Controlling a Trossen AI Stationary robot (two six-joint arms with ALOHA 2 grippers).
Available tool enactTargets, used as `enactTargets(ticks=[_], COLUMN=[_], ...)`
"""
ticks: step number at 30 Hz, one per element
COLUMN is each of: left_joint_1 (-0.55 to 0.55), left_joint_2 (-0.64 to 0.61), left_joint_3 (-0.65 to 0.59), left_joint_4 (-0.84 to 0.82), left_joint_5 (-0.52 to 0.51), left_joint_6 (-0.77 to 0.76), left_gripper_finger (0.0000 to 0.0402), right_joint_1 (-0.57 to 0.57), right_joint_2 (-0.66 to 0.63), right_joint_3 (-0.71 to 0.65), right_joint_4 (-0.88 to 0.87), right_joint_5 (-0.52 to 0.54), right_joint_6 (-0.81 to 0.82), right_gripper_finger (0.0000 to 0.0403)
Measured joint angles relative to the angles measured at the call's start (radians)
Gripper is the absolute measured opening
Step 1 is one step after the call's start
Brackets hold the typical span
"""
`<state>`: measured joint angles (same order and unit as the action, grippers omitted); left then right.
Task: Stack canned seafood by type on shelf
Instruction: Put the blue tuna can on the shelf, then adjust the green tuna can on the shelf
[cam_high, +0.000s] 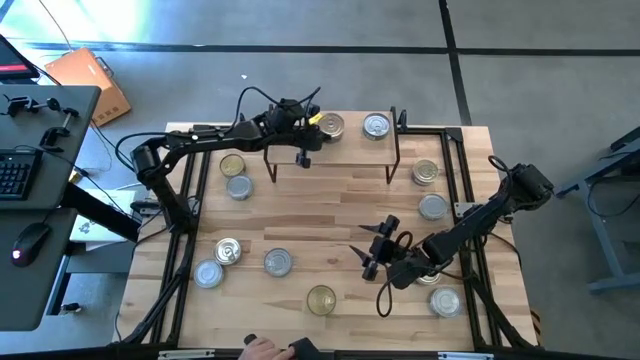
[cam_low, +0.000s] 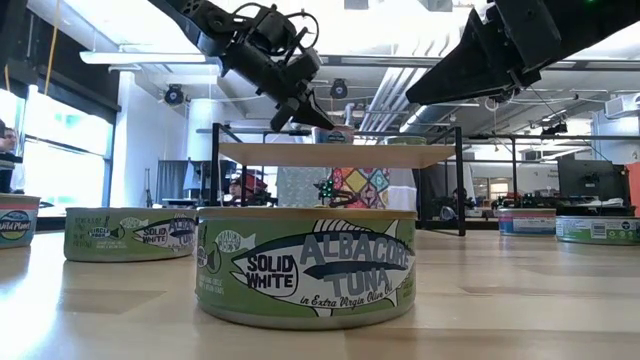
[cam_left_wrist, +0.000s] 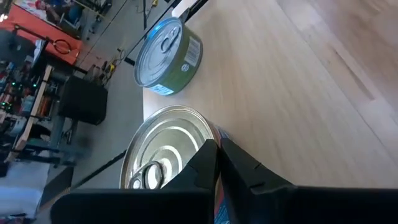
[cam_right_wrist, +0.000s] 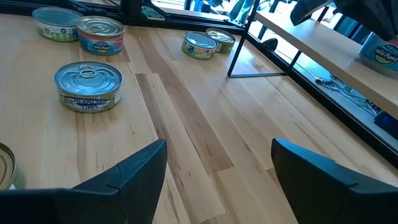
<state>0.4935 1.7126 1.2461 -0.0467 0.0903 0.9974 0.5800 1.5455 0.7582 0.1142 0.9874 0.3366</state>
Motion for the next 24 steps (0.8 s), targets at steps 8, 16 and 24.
enactTargets(ticks=[8,16,24], left_joint_1=[0.017,0.000,-0.023], left_joint_2=[-0.002,-0.062,-0.183], left_joint_3=[0.000,0.002,0.002], left_joint_4=[0.007,-0.033,-0.170], left_joint_5=[-0.022,-0.055,-0.193], left_joint_6=[-0.020,-0.145,-0.204], left_gripper_finger=[0.0061,0.0130,0.0135], right_joint_1=[-0.003,-0.105,-0.455], right_joint_2=[0.000,-0.137,-0.344], right_joint_3=[0.000,0.000,0.000], right_joint_4=[0.001,-0.007,-0.081], right_joint_5=[0.041,-0.102,-0.426], right_joint_6=[0.030,-0.045,-0.229], right_gripper_finger=[0.0281,0.0266,0.0182])
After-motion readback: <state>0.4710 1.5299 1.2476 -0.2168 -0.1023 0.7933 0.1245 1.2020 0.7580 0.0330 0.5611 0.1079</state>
